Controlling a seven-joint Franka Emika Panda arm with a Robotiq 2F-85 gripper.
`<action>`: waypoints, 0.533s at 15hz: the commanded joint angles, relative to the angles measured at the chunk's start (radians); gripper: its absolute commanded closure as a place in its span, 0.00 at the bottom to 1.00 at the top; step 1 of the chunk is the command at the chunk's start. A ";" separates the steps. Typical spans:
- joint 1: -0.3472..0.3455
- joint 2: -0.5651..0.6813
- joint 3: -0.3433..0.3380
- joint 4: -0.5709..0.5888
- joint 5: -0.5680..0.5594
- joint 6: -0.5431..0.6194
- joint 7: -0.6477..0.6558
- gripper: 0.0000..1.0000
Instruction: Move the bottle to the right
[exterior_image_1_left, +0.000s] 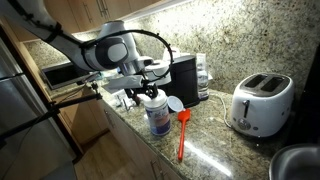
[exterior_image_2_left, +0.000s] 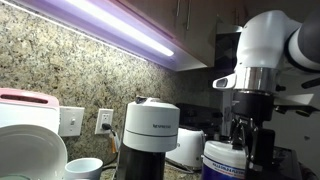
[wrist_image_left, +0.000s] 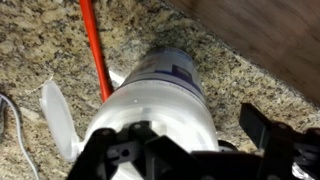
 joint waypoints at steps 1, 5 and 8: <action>0.021 0.006 -0.023 0.032 -0.065 -0.074 0.079 0.00; 0.033 0.002 -0.028 0.052 -0.125 -0.137 0.144 0.00; 0.046 0.005 -0.030 0.073 -0.158 -0.184 0.188 0.00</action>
